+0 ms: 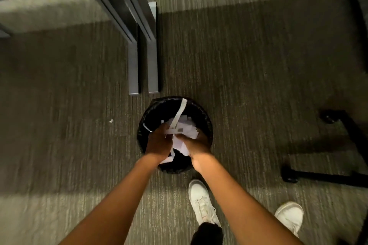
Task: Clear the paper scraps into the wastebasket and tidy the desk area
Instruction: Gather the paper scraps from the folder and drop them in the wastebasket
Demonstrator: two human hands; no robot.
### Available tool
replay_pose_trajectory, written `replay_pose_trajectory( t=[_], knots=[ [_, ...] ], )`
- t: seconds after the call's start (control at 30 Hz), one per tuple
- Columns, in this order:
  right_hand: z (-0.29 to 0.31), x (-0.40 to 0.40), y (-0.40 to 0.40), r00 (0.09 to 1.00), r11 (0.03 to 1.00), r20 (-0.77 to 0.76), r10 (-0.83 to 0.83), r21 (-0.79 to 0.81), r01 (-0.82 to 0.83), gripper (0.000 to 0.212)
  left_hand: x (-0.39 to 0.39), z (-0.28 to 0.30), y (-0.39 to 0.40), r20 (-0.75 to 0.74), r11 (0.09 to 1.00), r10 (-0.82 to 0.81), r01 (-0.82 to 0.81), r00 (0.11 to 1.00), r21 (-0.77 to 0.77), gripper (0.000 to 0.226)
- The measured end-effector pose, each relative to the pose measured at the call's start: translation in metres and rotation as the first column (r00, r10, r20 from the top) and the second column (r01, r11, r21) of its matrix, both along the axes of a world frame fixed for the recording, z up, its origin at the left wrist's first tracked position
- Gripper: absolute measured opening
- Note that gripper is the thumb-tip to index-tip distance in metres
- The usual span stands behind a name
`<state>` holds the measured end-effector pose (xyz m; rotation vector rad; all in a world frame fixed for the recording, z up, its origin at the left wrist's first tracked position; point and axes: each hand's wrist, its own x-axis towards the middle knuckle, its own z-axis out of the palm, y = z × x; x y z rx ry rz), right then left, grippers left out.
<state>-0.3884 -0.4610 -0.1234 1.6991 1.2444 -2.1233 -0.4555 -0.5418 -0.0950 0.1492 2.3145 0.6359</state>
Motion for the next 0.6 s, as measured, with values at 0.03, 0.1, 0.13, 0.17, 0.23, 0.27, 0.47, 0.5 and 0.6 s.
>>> replay_pose_trajectory(
  t=[0.03, 0.1, 0.13, 0.17, 0.23, 0.27, 0.47, 0.5, 0.6],
  knots=[
    [-0.001, -0.002, -0.003, 1.000, 1.000, -0.002, 0.016, -0.014, -0.016, 0.092, -0.001, -0.003, -0.002, 0.008, 1.000, -0.005, 0.005, 1.000, 0.004, 0.034],
    [-0.003, -0.004, -0.006, 0.999, 0.999, -0.020, 0.037, -0.038, -0.037, 0.113, -0.004, -0.009, -0.007, 0.028, 1.000, -0.008, 0.008, 1.000, 0.007, 0.033],
    [-0.006, -0.004, -0.006, 0.999, 0.998, -0.026, 0.044, -0.040, -0.045, 0.116, -0.005, -0.010, -0.008, 0.038, 1.000, -0.005, 0.005, 0.999, 0.001, 0.036],
    [-0.006, -0.003, -0.005, 0.998, 0.998, -0.031, 0.057, -0.037, -0.058, 0.116, -0.005, -0.010, -0.010, 0.038, 1.000, -0.014, 0.014, 0.999, -0.007, 0.040],
    [-0.008, -0.001, -0.004, 0.995, 0.994, -0.038, 0.088, -0.062, -0.090, 0.119, -0.007, -0.007, -0.011, 0.025, 0.996, -0.080, 0.081, 0.996, -0.026, 0.052],
    [-0.011, 0.000, -0.003, 0.994, 0.993, -0.040, 0.098, -0.061, -0.100, 0.126, -0.007, -0.005, -0.011, 0.020, 0.994, -0.104, 0.104, 0.994, -0.034, 0.058],
    [0.024, 0.006, 0.025, 0.989, 0.988, -0.029, 0.147, 0.054, -0.146, 0.098, -0.008, 0.012, 0.008, 0.016, 0.989, -0.137, 0.138, 0.990, -0.056, 0.072],
    [0.023, 0.010, 0.033, 0.986, 0.984, -0.024, 0.167, 0.072, -0.165, 0.090, -0.006, 0.017, 0.015, 0.008, 0.988, -0.148, 0.149, 0.989, -0.052, 0.071],
    [0.035, 0.019, 0.057, 0.984, 0.975, -0.017, 0.179, 0.140, -0.175, 0.084, 0.000, 0.032, 0.040, 0.013, 0.986, -0.167, 0.168, 0.986, -0.018, 0.072]
  ],
)
